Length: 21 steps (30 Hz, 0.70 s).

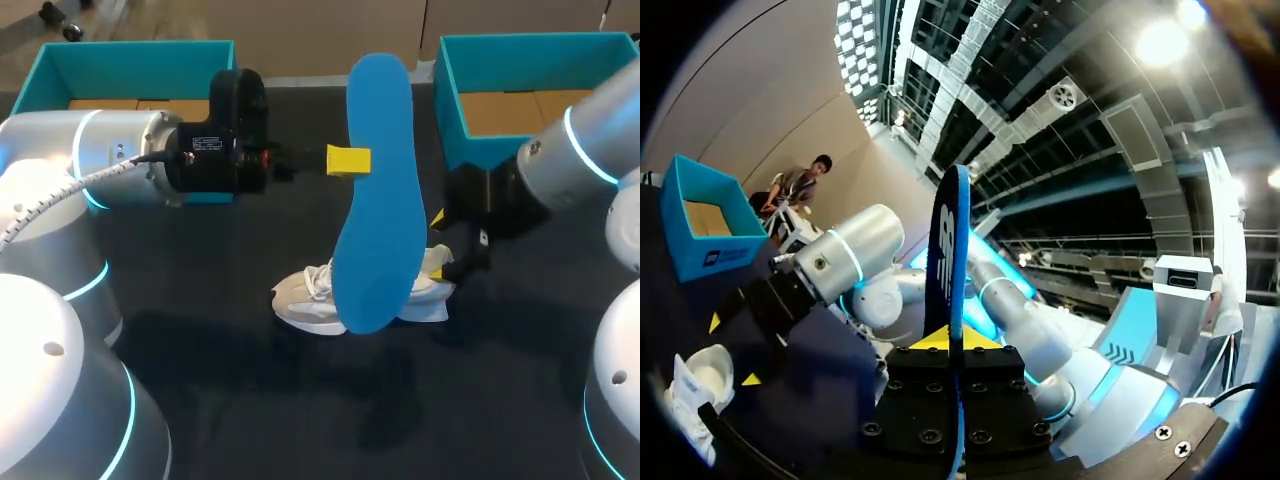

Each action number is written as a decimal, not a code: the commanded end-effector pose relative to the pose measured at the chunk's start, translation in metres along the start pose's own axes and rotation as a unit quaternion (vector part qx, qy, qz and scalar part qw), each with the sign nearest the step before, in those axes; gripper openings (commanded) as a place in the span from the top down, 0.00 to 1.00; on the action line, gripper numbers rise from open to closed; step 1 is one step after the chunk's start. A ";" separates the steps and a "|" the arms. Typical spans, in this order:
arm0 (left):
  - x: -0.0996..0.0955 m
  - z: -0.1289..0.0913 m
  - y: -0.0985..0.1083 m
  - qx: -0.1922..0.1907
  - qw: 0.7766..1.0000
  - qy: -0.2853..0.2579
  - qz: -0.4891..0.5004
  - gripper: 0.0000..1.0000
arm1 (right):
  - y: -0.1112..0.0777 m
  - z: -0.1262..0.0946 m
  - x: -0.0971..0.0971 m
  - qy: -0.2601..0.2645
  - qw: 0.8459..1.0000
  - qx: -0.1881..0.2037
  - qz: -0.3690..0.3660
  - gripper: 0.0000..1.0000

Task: Take the shoe out of the shoebox, open the shoe tongue, remove and reinsert the insole, then place the shoe into the shoebox

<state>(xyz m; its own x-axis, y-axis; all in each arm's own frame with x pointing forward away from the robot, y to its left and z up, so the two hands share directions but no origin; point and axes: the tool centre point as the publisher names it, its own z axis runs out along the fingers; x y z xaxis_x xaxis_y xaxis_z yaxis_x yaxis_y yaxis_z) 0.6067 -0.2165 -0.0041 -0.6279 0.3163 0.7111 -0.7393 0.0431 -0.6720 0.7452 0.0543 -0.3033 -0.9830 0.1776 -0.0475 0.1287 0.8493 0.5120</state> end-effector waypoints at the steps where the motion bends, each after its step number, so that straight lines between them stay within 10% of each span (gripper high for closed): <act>1: -0.001 0.002 0.000 0.001 1.000 0.001 0.000 1.00 | 0.007 -0.004 -0.002 0.002 0.994 0.105 0.016 0.00; 21: -0.001 0.002 0.000 0.001 1.000 0.001 0.000 1.00 | 0.025 0.011 -0.008 0.016 0.990 0.138 -0.023 0.00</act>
<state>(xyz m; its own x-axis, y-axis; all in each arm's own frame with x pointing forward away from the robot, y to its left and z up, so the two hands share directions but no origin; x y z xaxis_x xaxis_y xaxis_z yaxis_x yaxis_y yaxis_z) 0.6067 -0.2165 -0.0041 -0.6279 0.3164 0.7111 -0.7393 0.0431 -0.6720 0.7511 0.0731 -0.2965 -0.9911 0.1260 -0.0437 0.1070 0.9467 0.3039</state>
